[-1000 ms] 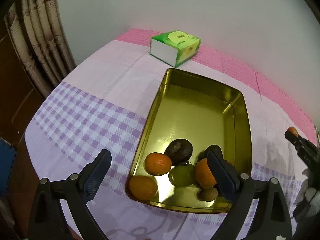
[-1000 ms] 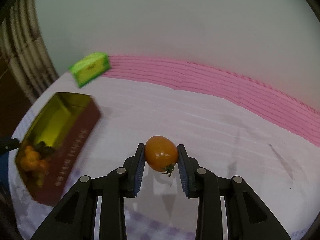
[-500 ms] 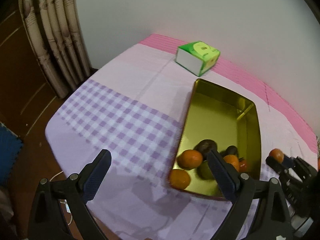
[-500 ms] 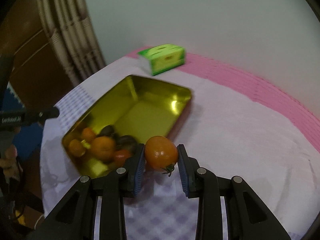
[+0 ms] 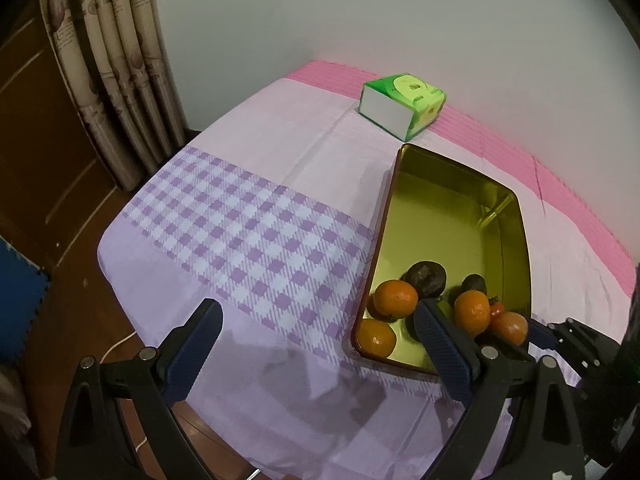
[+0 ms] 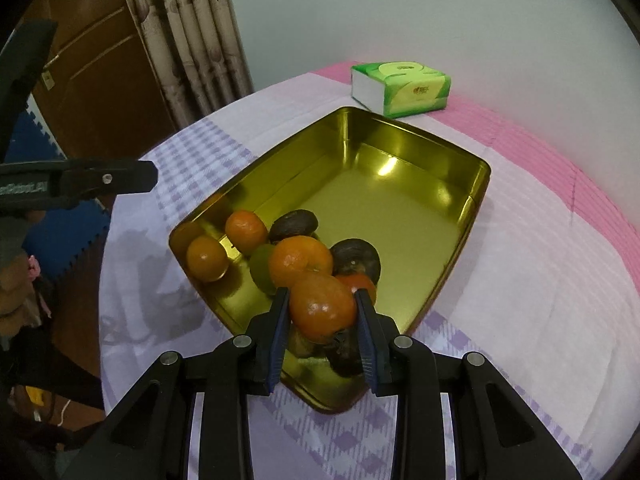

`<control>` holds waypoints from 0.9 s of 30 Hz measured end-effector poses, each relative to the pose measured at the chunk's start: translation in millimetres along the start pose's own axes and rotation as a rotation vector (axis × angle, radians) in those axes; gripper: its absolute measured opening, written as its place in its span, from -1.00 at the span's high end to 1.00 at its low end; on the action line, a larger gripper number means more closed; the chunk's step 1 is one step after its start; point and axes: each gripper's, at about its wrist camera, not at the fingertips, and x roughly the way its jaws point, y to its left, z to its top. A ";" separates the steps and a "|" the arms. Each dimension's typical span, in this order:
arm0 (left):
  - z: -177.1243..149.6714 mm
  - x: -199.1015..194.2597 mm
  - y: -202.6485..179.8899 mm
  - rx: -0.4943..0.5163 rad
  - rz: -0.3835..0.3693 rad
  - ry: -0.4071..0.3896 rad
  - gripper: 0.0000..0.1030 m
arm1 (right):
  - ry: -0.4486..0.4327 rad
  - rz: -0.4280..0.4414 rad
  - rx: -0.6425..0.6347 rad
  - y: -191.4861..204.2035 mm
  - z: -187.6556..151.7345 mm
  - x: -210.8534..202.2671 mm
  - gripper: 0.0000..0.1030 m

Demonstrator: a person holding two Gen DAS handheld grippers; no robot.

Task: Organize fruits
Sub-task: 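Carry the cherry tomato into the tin tray and open the right gripper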

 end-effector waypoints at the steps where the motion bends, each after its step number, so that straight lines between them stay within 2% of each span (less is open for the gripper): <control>1: -0.3 0.2 -0.7 0.003 0.001 0.001 -0.85 | 0.001 -0.003 0.002 -0.2 -0.4 1.5 0.37; 11: -3.7 3.7 -6.0 0.018 0.000 0.012 -0.85 | 0.004 -0.055 0.017 -10.6 10.2 17.8 0.37; 27: -8.1 8.4 -12.5 0.031 0.004 0.018 -0.85 | 0.015 -0.055 0.024 -12.0 9.9 29.4 0.36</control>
